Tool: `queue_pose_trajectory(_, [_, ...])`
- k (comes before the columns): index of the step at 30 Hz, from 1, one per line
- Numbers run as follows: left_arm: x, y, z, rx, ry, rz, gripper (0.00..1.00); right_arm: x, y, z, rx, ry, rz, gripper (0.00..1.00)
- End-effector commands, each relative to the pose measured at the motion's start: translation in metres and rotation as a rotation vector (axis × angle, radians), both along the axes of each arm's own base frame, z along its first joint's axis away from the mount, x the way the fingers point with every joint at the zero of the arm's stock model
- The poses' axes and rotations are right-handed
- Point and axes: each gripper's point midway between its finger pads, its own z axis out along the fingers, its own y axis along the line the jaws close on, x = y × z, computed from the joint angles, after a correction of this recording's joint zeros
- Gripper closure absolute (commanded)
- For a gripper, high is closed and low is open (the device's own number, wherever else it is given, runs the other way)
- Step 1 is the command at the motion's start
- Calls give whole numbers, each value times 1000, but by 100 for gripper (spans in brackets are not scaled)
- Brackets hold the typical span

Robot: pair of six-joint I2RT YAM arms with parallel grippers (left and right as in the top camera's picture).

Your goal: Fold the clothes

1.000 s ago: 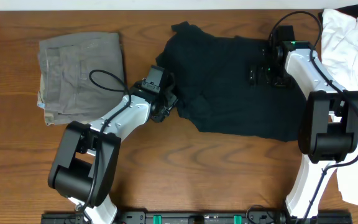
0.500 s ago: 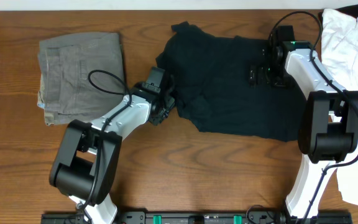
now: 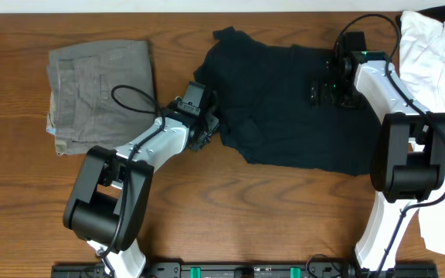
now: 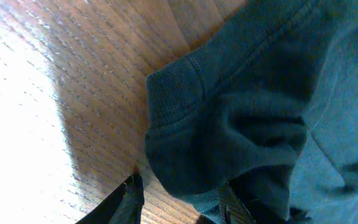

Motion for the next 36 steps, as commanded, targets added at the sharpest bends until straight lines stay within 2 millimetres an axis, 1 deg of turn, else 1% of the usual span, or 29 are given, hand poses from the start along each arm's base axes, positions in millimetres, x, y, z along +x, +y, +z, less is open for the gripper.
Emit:
queue_pose_trajectory(1, [-8, 6, -22, 64, 42, -39, 59, 6, -1, 6, 10, -19, -18, 1])
queue_pose_trajectory(2, [-8, 6, -25, 67, 43, -41, 59, 5, 0, 6, 10, -19, -15, 1])
queue_pose_trajectory(4, [-8, 6, -30, 71, 48, -40, 68, 5, 3, 6, 10, -19, -9, 1])
queue_pose_trajectory(6, [-10, 7, -35, 76, 60, -40, 73, 5, 5, 6, 10, -19, -5, 1])
queue_pose_trajectory(9, [-13, 8, -44, 85, 83, -41, 74, 5, 7, 6, 10, -19, 0, 1])
queue_pose_trajectory(11, [-16, 9, -52, 93, 104, -42, 76, 5, 3, 6, 10, -19, -9, 1])
queue_pose_trajectory(13, [-21, 11, -59, 107, 125, -57, 85, 5, 1, 6, 10, -19, -14, 1])
queue_pose_trajectory(15, [-27, 14, -61, 131, 143, -103, 94, 5, 2, 6, 10, -19, -13, 1])
queue_pose_trajectory(18, [-34, 20, -58, 169, 159, -196, 94, 5, 2, 6, 10, -19, -12, 1])
queue_pose_trajectory(20, [-39, 28, -55, 196, 180, -233, 94, 5, 3, 6, 10, -19, -10, 1])
queue_pose_trajectory(22, [-42, 37, -50, 224, 192, -261, 94, 5, 2, 6, 10, -19, -12, 1])
queue_pose_trajectory(25, [-43, 46, -42, 241, 205, -304, 94, 6, 0, 6, 10, -19, -16, 1])
queue_pose_trajectory(30, [-43, 47, -37, 258, 206, -379, 94, 6, 0, 6, 10, -19, -15, 1])
queue_pose_trajectory(36, [-35, 45, -32, 275, 171, -468, 92, 6, 0, 6, 10, -19, -15, 1])
